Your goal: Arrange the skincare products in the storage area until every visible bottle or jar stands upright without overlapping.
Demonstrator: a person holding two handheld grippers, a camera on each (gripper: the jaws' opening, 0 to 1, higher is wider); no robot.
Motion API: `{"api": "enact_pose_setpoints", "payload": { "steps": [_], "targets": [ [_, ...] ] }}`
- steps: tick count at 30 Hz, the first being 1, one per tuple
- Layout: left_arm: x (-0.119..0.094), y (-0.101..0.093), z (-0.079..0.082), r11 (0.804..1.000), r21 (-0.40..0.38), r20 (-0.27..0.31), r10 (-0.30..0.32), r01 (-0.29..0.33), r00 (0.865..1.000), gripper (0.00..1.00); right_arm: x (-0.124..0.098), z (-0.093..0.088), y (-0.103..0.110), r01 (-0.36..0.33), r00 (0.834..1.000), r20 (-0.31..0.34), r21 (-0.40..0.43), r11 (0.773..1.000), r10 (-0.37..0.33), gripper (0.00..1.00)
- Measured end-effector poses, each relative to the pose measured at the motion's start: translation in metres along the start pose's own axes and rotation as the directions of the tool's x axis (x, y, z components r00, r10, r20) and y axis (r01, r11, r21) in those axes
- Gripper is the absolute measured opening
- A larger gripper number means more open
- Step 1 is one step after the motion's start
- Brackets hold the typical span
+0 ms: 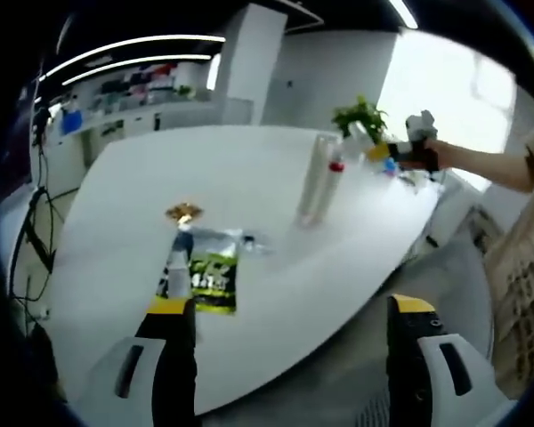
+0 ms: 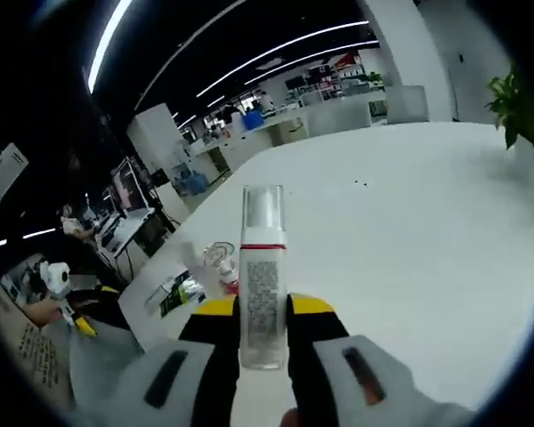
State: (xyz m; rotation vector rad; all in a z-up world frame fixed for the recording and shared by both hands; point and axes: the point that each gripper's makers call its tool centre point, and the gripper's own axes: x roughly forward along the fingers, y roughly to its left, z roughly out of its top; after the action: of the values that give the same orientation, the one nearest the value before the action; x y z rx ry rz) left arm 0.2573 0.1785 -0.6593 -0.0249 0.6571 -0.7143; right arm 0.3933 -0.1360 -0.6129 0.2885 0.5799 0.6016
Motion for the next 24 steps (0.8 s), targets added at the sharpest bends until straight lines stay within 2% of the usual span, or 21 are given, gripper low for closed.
{"api": "enact_pose_setpoints", "payload": {
  "steps": [5,9,11,14,16,17,20,21,22,24],
  "targets": [
    [0.001,-0.008,0.013,0.999,-0.024,0.032,-0.031,0.032,0.999,0.86,-0.004,0.001,0.027,-0.095,0.993,0.08,0.078,0.992,0.089,0.19],
    [0.003,-0.016,0.022,0.999,0.017,0.033,-0.047,0.046,0.998,0.86,-0.004,0.001,0.044,-0.158,0.98,0.14,0.138,0.978,0.139,0.19],
    [0.002,-0.024,0.03,0.998,0.028,0.042,-0.064,0.063,0.997,0.87,-0.005,0.002,0.055,-0.213,0.966,0.188,0.186,0.959,0.179,0.19],
    [0.002,-0.035,0.043,0.995,0.023,0.074,-0.094,0.092,0.993,0.87,-0.007,0.003,0.074,-0.32,0.93,0.267,0.245,0.915,0.253,0.19],
    [0.002,-0.042,0.051,0.994,0.026,0.091,-0.11,0.108,0.99,0.87,-0.008,0.003,0.082,-0.359,0.912,0.3,0.259,0.897,0.278,0.19],
    [0.002,-0.046,0.056,0.993,0.028,0.1,-0.118,0.116,0.988,0.87,-0.009,0.001,0.091,-0.4,0.897,0.312,0.268,0.877,0.314,0.19],
    [0.002,-0.058,0.069,0.988,0.019,0.129,-0.154,0.153,0.98,0.87,-0.009,-0.004,0.107,-0.453,0.876,0.32,0.285,0.845,0.362,0.19],
    [0.001,-0.062,0.073,0.986,0.012,0.14,-0.168,0.168,0.976,0.87,-0.009,-0.007,0.118,-0.491,0.859,0.32,0.299,0.818,0.399,0.19],
    [0.001,-0.068,0.079,0.982,0.003,0.156,-0.185,0.187,0.97,0.87,-0.009,-0.007,0.12,-0.495,0.857,0.322,0.295,0.817,0.403,0.19],
    [0.001,-0.075,0.086,0.977,-0.005,0.175,-0.21,0.214,0.962,0.87,-0.009,-0.011,0.127,-0.526,0.839,0.326,0.282,0.802,0.436,0.19]
  ]
}}
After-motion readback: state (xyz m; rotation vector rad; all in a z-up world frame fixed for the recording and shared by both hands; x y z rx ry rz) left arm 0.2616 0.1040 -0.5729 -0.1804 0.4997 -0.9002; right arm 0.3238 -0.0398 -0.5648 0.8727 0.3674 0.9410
